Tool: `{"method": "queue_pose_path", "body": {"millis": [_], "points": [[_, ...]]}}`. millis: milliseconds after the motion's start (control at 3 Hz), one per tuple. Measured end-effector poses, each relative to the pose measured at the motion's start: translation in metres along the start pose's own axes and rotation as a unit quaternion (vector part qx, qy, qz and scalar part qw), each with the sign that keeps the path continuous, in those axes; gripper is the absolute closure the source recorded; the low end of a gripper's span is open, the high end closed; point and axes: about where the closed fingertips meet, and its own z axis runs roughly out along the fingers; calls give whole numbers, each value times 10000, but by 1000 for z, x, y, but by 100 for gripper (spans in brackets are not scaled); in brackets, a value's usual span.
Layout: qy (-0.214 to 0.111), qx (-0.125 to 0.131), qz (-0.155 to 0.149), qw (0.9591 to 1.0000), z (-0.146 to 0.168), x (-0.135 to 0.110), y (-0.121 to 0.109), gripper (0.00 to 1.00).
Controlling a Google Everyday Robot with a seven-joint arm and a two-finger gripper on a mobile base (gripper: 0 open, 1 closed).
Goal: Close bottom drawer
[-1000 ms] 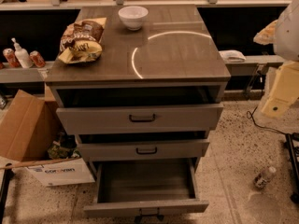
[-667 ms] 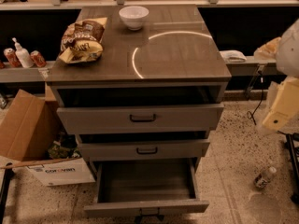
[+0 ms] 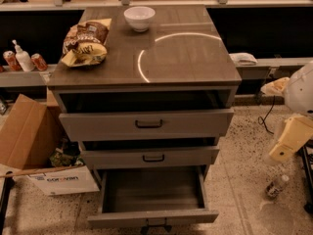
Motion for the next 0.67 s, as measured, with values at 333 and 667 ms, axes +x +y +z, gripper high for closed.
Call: {"method": "queue_pose_path", "body": {"millis": [333,667], "points": [[145,-233,-267,9993,61,10,-5,0],[134,-664,-478,9966,143,28,-5,0]]}}
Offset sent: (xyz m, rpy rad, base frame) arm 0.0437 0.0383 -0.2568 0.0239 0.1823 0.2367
